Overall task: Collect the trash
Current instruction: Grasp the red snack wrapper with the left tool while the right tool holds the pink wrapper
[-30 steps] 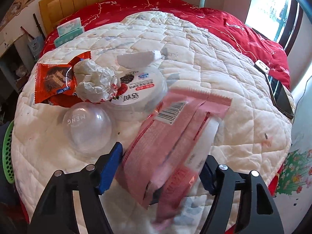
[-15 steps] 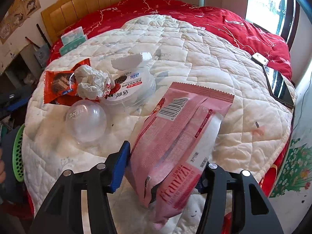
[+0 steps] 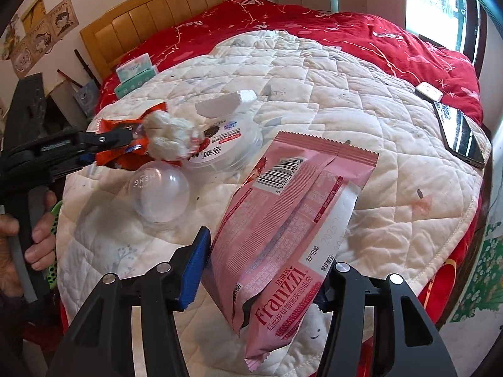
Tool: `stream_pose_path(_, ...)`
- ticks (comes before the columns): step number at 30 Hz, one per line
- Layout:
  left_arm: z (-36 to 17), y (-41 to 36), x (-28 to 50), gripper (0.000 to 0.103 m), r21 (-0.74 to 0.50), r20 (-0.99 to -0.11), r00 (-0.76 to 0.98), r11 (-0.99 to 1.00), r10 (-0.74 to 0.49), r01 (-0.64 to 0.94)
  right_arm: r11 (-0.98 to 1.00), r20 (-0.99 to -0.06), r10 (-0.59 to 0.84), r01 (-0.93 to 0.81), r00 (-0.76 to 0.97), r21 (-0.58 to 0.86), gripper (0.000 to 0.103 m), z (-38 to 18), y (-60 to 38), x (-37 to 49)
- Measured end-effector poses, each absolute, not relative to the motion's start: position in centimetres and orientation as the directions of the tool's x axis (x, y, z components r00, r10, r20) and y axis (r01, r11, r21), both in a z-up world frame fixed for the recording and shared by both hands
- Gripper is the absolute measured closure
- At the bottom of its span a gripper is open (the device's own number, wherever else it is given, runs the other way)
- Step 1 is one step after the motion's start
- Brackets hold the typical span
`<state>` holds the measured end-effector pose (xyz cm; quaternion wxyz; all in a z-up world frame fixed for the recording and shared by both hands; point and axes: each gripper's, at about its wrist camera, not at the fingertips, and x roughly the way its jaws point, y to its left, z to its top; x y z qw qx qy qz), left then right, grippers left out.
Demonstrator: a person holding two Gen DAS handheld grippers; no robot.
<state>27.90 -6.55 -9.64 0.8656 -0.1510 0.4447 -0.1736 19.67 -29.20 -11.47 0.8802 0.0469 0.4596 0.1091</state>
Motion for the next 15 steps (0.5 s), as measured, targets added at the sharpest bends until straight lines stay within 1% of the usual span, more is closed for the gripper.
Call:
stream_pose_path(1,-9.7,-6.6,27.9,0.072,-0.416,-0.717,0.544,0.894,-0.436,0.168,0.970,-0.797,0.241,-0.155,0.554,0.185,0.049,-11.4,-29.0,19.6)
stream_pose_path(5,-9.5,-6.5,27.2,0.077,-0.394,-0.714,0.566,0.905,-0.412,0.162,0.964,-0.788,0.265,-0.170,0.555,0.204,0.050,-11.2,-28.6,19.3)
stream_pose_path(9,-8.7,-5.7,26.1,0.078,-0.391,-0.703,0.584,0.907,-0.405,0.158,0.957,-0.779,0.288,-0.184,0.556,0.222,0.050,-10.7,-27.9,18.8)
stream_pose_path(15,-6.1,-3.4,23.1,0.078,-0.377,-0.669,0.642,0.915,-0.376,0.142,0.945,-0.761,0.324,-0.220,0.562,0.240,0.051,-9.4,-26.3,17.8)
